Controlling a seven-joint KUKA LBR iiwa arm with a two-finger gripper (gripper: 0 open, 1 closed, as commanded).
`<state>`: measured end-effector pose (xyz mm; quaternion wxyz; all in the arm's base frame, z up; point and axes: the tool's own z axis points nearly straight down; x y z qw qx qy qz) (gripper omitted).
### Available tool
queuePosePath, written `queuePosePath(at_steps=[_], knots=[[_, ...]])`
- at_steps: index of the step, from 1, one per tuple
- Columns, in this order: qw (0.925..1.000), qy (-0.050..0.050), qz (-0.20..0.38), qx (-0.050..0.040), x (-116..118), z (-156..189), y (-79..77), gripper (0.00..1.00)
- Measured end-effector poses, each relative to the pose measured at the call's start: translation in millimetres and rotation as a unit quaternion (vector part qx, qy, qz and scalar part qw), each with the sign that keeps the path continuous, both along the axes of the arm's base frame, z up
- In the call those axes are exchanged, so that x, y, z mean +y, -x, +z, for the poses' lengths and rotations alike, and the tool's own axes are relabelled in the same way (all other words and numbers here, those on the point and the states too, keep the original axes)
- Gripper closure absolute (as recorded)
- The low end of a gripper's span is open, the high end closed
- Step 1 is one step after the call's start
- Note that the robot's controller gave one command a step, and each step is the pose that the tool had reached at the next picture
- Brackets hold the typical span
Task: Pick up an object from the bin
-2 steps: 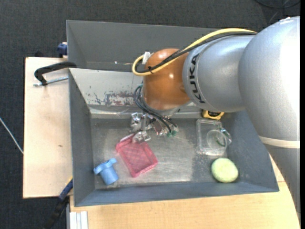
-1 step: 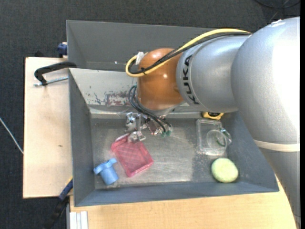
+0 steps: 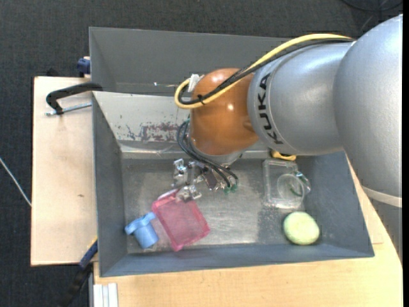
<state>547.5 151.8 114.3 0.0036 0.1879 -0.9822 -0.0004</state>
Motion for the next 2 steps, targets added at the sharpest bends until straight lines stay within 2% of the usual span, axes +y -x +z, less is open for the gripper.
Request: queuePosePath(at_steps=[1, 2], knots=[[0.9999, -0.002, 0.011, -0.0079, 9.3, 31.4, -1.1, 1.00], [1.0000, -0.001, 0.008, -0.0040, -2.2, 80.9, 14.5, 1.00]])
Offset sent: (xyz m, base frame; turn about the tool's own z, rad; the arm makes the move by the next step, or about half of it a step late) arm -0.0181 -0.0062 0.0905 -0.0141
